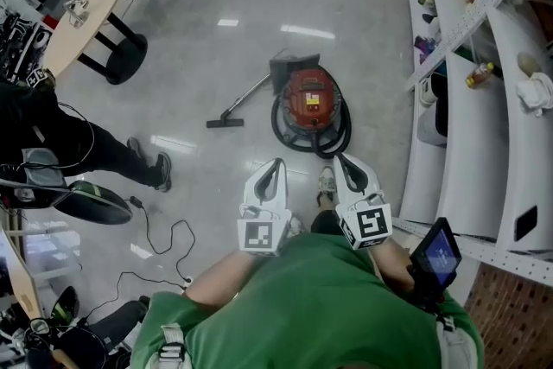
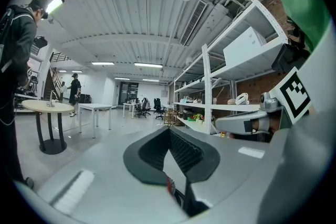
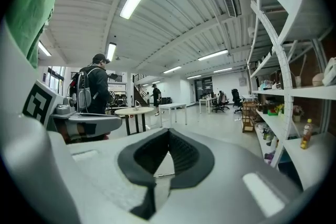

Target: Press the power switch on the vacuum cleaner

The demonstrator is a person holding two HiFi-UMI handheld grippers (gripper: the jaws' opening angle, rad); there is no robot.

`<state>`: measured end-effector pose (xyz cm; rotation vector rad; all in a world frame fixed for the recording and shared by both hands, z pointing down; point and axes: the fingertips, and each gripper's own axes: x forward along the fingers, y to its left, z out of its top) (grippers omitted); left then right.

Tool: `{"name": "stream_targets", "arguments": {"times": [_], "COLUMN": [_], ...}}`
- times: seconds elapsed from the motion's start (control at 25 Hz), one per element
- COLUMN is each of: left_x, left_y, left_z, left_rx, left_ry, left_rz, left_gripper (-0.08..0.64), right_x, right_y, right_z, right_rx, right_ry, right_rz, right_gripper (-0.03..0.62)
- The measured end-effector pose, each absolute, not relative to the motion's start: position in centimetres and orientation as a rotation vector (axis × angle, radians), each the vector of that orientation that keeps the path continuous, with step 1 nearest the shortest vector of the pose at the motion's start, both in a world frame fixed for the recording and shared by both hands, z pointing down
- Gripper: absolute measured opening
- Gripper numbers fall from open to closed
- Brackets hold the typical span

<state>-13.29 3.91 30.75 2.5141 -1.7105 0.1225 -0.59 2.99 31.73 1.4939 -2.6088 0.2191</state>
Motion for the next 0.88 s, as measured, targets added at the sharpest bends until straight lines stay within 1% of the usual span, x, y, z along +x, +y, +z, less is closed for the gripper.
{"name": "stream_targets", "arguments": {"times": [0.2,0.48,0.88], "left_x": [-11.2,-7.6,-6.6], "left_y": [-1.1,-8.5,-13.7], "left_z": [32.9,35.7,39.5], "left_rx": [2.488,2.433,2.381], "left_ry": [-1.724,-1.716,-1.747], "left_rz": [0.153,0.281,0.350], "left_gripper": [0.006,0.006,0.006], "right_x": [1.3,4.3,5.6], "right_y": [-2.1,-9.4,-14.9], "right_z": [33.8,36.8,40.6], "right_rx": [1.451,1.377,1.326], "right_ry": [-2.610,-2.609,-2.578], "right_rz": [0.263,0.323,0.384], "right_gripper": [-0.003,-0.003,-0.003]}}
